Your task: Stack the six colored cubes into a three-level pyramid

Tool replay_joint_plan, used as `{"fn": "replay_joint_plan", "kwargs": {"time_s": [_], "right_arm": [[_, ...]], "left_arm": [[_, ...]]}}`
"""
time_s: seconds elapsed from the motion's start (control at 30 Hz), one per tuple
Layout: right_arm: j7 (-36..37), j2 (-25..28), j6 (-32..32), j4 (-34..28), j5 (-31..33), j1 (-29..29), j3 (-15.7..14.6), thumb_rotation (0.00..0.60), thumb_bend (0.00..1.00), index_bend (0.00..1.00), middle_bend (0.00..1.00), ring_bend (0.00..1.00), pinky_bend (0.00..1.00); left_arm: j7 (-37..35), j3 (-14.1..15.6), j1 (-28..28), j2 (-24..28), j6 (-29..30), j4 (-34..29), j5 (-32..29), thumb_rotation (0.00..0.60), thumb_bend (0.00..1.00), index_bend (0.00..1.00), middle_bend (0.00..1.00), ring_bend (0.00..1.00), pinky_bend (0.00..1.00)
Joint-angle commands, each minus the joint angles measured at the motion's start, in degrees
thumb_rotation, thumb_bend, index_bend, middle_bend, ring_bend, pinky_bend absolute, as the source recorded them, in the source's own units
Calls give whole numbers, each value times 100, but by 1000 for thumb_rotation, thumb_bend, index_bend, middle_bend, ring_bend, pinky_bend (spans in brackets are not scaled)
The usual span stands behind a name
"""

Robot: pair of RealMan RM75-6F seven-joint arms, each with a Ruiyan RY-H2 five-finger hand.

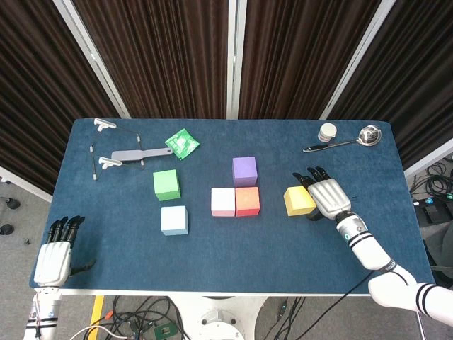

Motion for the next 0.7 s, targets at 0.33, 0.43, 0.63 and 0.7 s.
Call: {"fn": "replay_joint_plan", "kwargs": {"time_s": [0.33,0.43,0.63,0.7], "right_arm": [[-289,-302,181,194,55,20,131,600,45,0,346,0,0],[-280,-384,152,284,66,14,124,600,70,0,392,5,0],[-186,-404,202,324,27,-18,161,600,92,0,440,38,0],[-93,-338,264,243,13,-41,215,600,93,0,443,45,0]], "left_arm": [[-106,25,45,4,53,69,9,600,37,115,88,0,0],[-102,27,44,5,60,59,21,600,37,115,88,0,0],[-90,28,46,0,52,54,12,600,37,116,88,0,0],[-92,27,42,-2,44,55,8,600,37,115,88,0,0]]}}
